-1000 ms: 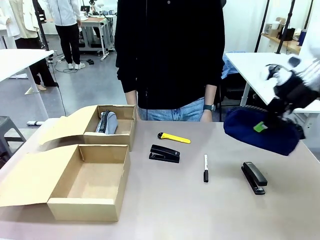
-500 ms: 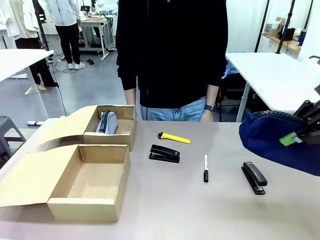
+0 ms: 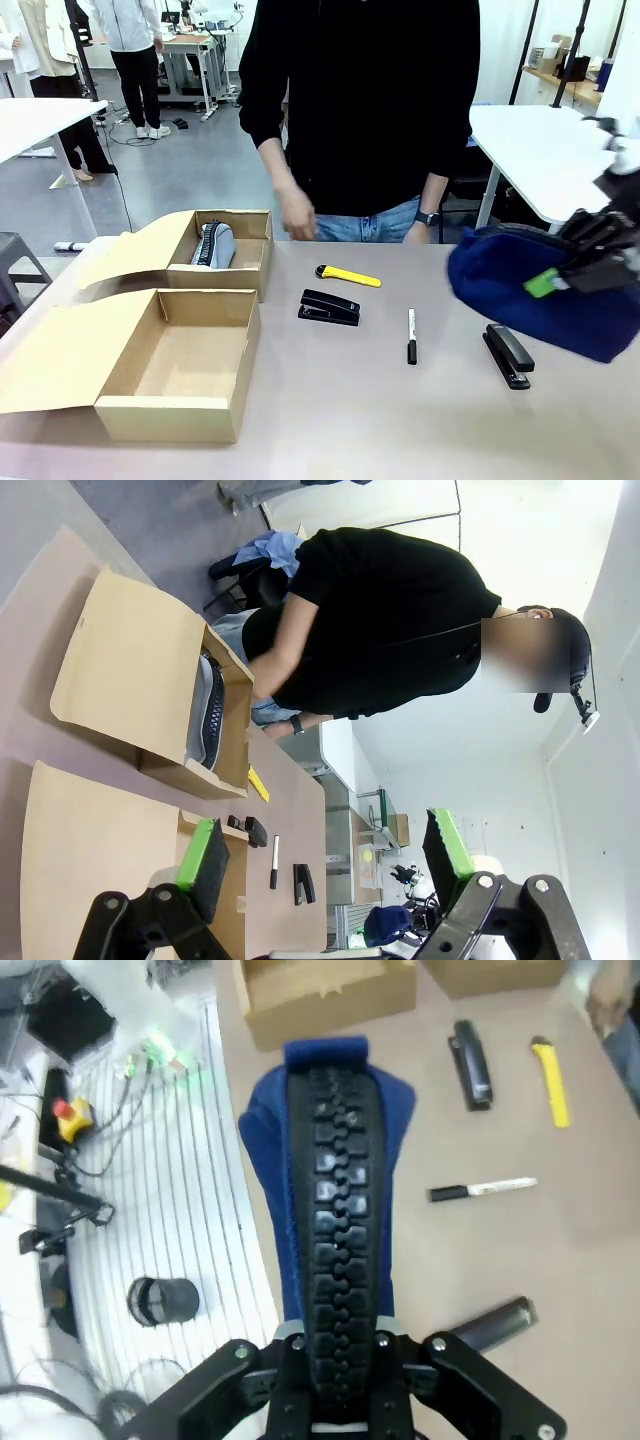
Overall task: Place items inside the box.
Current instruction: Pick up a Pencil pouch or Stapler and place it inside the Mailer Box closest to the robot.
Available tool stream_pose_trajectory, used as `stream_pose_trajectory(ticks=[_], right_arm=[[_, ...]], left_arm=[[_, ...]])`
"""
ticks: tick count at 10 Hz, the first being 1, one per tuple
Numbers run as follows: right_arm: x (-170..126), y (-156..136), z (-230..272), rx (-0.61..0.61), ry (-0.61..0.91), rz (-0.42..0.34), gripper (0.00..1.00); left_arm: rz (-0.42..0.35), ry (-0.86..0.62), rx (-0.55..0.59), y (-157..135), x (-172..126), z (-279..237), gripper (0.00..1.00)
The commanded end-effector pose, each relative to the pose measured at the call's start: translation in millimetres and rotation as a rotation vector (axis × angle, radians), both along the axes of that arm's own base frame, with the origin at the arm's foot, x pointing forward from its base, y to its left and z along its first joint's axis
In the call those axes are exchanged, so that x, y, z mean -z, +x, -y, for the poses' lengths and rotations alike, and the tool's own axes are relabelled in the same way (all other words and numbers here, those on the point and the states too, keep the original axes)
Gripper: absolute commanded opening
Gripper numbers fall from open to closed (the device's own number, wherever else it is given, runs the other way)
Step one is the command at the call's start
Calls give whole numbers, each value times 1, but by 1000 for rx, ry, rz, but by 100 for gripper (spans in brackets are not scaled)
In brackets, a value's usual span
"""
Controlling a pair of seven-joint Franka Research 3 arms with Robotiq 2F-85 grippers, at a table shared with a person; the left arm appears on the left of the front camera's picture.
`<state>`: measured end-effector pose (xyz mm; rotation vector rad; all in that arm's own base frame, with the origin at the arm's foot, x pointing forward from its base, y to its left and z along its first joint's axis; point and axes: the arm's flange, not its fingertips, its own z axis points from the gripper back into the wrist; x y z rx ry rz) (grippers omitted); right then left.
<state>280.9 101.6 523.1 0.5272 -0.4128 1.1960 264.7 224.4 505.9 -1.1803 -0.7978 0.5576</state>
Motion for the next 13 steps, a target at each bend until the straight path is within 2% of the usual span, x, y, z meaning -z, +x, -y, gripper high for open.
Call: stream_pose_trajectory(ticks=[1,2,3,4,5,7,8,9,11,13], right_arm=[[-10,-5,-84,214,-58,-114,8],[-10,-11,-110,217,-49,-134,8],[-15,-12,-109,289,-148,-26,8],[-34,-9,-60,304,3,-17,8],[-46,-15,-2,509,29,36,8],[-44,-41,79,866,107,-20,8],[-34,-53,103,994,147,-65,8],[-19,-62,116,1062,144,-86,8],[-4,-63,123,1081,171,-80,8],[-5,-56,111,1032,150,-87,8]], left_arm=[[39,1,-1,0,2,2,100],[39,1,-1,0,2,2,100],[39,1,-1,0,2,2,100],[39,1,-1,0,2,2,100],[39,1,-1,0,2,2,100],[39,1,-1,0,2,2,100],[39,1,-1,0,2,2,100],[39,1,-1,0,2,2,100],[39,1,-1,0,2,2,100],[39,1,-1,0,2,2,100]])
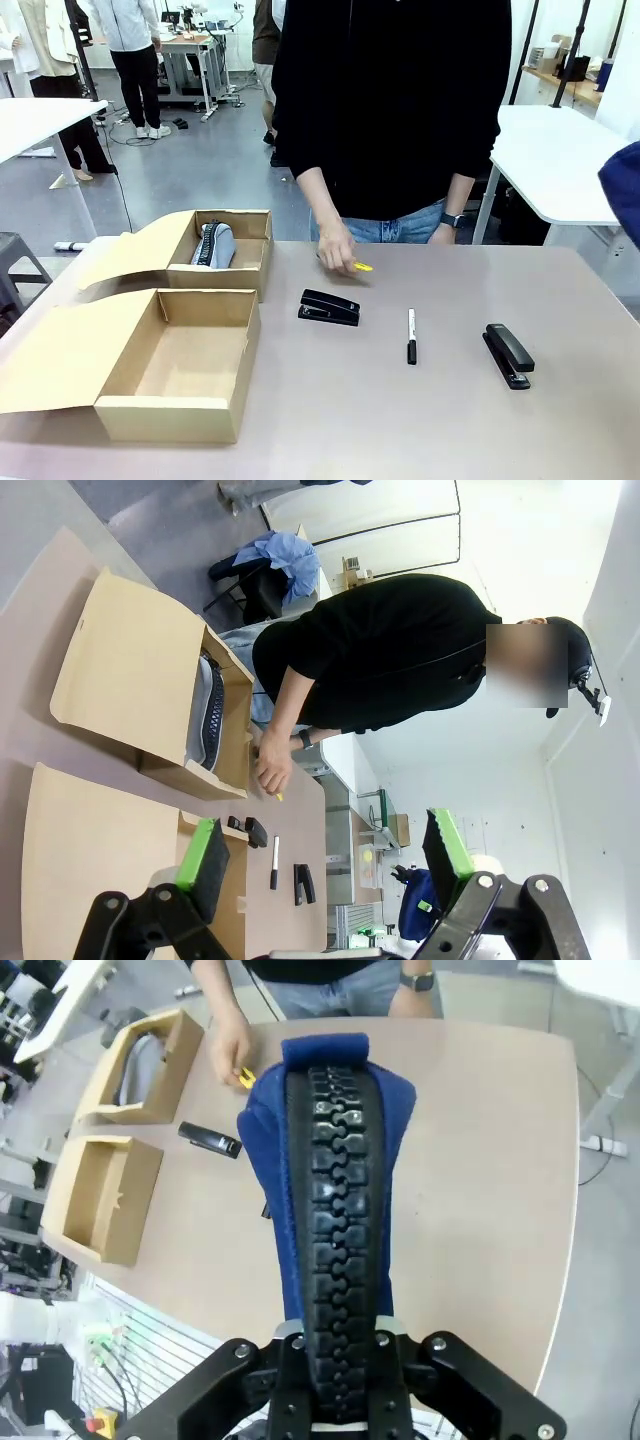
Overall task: Place items inside the box.
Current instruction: Pick up a Pencil pouch or Stapler and place it inside the Mailer Box closest to the robot.
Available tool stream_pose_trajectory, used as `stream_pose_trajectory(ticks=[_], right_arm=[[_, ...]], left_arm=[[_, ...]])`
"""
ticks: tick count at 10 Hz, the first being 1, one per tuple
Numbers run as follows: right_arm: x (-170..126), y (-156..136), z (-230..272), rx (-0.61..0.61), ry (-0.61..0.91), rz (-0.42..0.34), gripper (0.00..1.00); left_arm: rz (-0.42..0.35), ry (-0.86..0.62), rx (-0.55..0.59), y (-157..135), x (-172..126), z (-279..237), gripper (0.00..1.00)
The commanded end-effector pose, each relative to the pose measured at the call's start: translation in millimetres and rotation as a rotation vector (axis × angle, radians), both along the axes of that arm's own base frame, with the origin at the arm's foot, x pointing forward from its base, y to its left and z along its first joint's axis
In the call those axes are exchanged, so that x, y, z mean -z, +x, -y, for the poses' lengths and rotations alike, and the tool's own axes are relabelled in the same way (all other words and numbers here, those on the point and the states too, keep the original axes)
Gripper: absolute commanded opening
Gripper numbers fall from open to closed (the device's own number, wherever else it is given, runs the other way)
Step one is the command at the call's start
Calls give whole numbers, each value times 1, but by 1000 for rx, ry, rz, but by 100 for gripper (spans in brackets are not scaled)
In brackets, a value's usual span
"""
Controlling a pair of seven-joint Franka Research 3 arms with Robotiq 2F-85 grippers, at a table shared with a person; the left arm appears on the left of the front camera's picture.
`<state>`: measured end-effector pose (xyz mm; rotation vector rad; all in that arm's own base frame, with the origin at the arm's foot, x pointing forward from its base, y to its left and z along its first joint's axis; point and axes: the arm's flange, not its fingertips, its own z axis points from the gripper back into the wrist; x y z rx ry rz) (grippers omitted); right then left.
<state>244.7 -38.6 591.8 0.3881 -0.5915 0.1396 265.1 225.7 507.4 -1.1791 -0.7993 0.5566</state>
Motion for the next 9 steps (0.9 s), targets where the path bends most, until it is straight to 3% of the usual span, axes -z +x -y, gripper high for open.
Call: stream_pose_trajectory(ticks=[1,3,6,7,9], right_arm=[[62,-15,-39,-29,10,11,8],[60,5,-92,-162,-17,14,8],[61,53,-244,-289,-73,-84,8],[65,56,-295,-365,-64,-94,8],[74,41,-393,-560,-14,-34,8]], left_arm=[[38,-1,-1,0,3,3,100],[38,-1,-1,0,3,3,100],[38,-1,-1,0,3,3,100],[38,-1,-1,0,3,3,100],[38,-1,-1,0,3,3,100]])
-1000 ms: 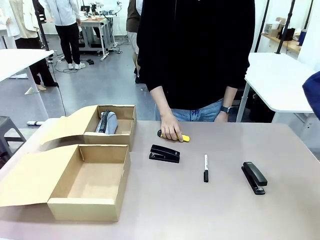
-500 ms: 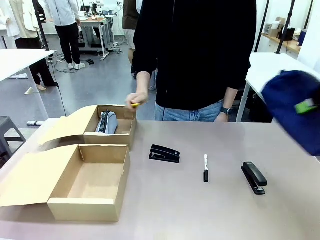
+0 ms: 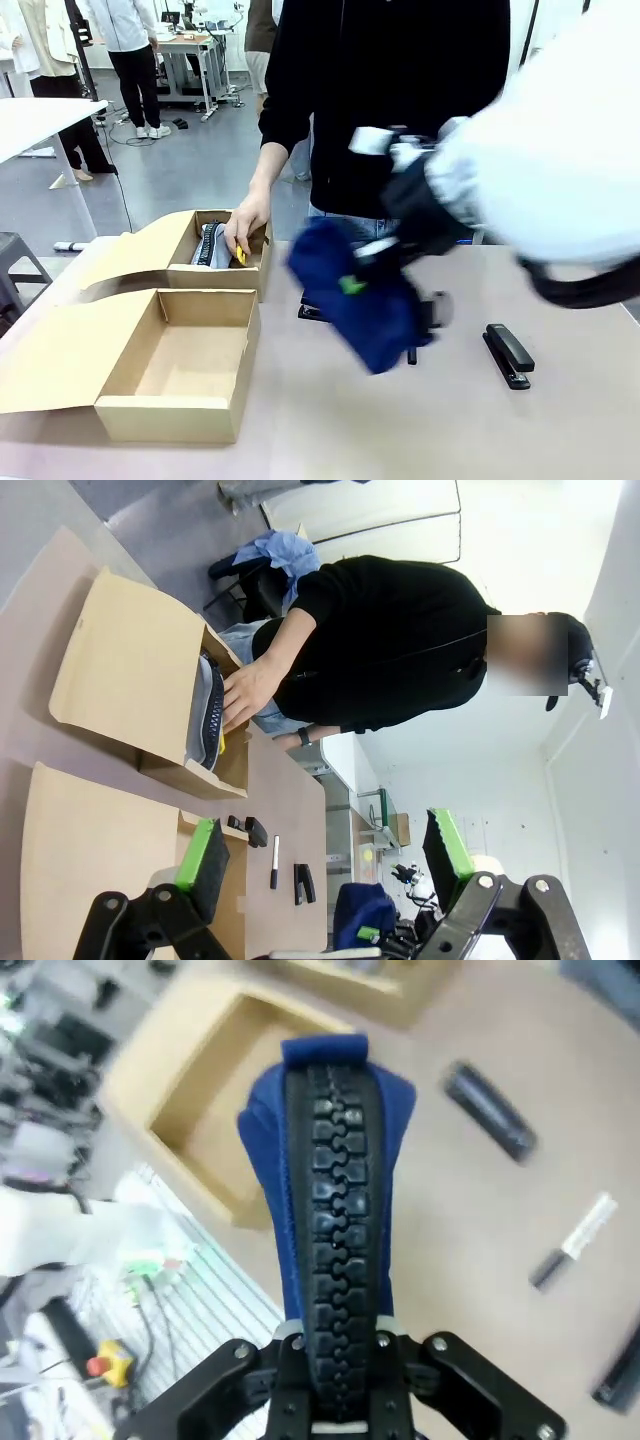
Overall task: Place items inside the box.
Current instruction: Pick up a Pencil pouch or Stapler and place it inside the Mailer Box closest to the robot.
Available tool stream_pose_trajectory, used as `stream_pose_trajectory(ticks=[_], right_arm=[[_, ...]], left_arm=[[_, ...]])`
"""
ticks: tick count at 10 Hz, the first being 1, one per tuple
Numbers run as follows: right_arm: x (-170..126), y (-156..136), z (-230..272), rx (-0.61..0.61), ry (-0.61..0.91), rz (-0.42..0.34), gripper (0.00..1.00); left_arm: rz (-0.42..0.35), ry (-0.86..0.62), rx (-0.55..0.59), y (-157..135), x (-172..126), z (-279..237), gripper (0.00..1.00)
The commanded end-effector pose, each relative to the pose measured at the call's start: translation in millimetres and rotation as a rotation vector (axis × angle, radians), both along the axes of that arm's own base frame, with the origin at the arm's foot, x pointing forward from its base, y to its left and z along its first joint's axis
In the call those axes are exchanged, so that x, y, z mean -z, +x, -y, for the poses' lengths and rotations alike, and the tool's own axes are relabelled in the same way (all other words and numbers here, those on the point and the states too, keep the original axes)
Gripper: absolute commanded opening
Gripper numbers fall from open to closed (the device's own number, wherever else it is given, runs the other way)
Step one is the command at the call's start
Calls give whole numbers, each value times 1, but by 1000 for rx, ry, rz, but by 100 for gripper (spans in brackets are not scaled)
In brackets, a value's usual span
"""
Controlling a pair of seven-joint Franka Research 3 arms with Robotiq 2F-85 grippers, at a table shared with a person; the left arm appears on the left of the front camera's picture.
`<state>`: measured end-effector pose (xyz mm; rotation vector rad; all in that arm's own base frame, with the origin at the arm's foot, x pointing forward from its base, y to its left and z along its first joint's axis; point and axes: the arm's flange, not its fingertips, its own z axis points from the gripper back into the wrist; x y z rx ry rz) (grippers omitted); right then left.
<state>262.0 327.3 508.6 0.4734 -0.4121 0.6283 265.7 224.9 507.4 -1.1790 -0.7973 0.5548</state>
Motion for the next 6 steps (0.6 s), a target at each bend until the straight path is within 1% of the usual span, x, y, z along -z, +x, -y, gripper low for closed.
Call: stream_pose_trajectory(ticks=[1,2,4,5,6], right_arm=[[-6,13,-49,-143,5,64,8],[0,0,0,0,0,0,8],[0,0,0,0,0,0,8],[2,2,-34,-57,12,3,8],[-2,1,-36,113,65,-62,8]], left_arm=[[39,-2,-3,-1,3,2,100],[39,-2,-3,-1,3,2,100],[39,-2,-3,-1,3,2,100],[39,-2,-3,-1,3,2,100],[39,-2,-3,-1,3,2,100]])
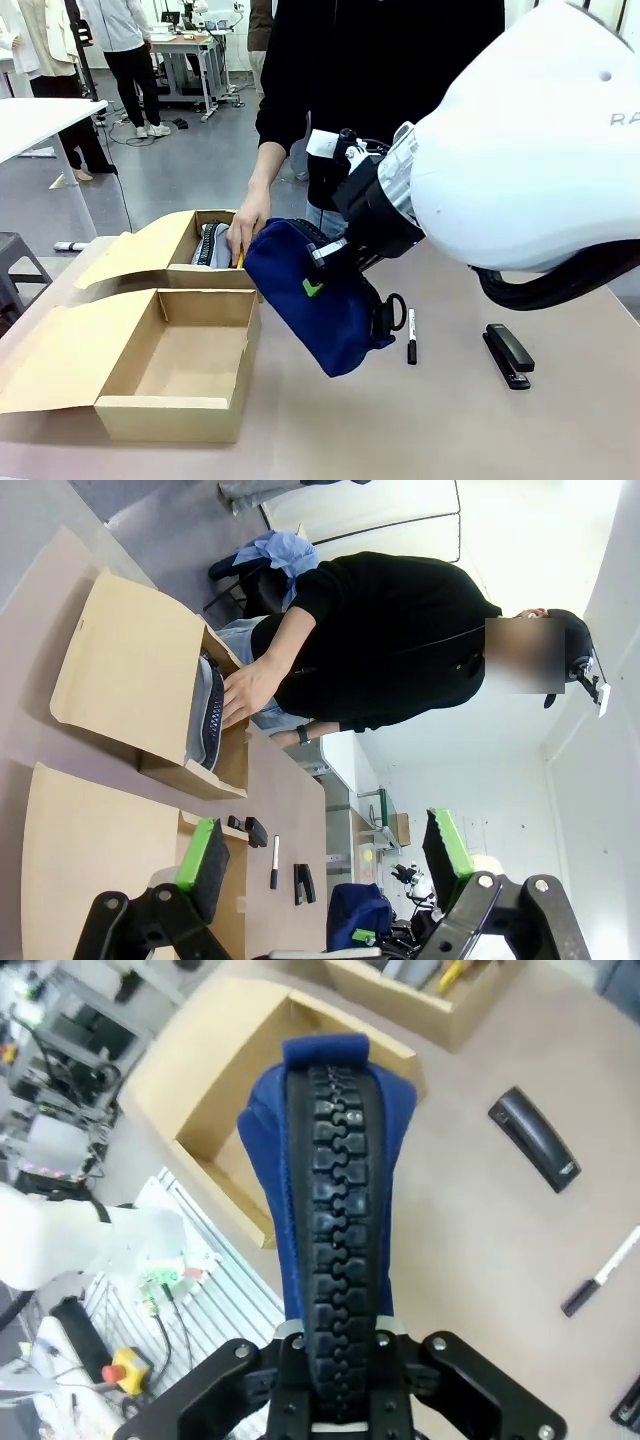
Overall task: Place items inside the box.
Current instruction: Pick up a Pencil pouch or Stapler and place it inside the Mailer Box closest to the robot.
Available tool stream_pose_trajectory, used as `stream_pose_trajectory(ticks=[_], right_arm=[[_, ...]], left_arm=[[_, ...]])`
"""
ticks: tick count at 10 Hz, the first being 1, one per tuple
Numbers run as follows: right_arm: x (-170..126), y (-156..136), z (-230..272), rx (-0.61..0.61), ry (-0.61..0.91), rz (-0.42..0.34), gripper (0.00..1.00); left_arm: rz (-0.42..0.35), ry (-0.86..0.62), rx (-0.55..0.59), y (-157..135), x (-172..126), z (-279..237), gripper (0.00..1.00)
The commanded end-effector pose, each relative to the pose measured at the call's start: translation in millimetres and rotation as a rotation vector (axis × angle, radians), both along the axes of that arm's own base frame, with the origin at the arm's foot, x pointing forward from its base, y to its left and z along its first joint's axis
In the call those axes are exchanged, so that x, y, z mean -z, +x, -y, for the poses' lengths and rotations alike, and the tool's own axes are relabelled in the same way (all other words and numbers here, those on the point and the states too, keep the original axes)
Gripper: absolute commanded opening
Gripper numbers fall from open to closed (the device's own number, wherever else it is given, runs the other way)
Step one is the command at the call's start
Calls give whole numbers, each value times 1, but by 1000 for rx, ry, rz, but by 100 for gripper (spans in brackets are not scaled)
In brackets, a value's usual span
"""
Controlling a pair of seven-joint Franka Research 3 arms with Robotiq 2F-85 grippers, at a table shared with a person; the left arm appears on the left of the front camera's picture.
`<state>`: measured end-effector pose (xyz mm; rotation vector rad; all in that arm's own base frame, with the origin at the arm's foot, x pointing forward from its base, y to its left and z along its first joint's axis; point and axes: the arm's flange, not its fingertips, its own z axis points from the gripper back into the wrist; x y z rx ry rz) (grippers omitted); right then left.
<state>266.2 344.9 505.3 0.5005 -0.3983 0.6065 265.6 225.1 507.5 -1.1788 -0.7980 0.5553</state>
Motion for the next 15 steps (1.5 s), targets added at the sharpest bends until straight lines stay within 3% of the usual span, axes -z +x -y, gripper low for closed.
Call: stream_pose_trajectory(ticks=[1,3,4,5,6,10,15], right_arm=[[-8,4,-51,220,38,-98,8],[-16,19,-107,262,138,-163,8],[-12,26,-140,322,143,-247,8],[-5,29,-163,398,122,-267,8],[7,32,-179,421,61,-231,8],[63,47,-231,366,2,-264,8],[94,63,-240,417,-41,-290,8]], left_arm=[[39,-2,-2,-1,3,2,100],[39,-2,-2,-1,3,2,100],[39,-2,-2,-1,3,2,100],[39,-2,-2,-1,3,2,100],[39,-2,-2,-1,3,2,100],[39,-2,-2,-1,3,2,100],[39,-2,-2,-1,3,2,100]])
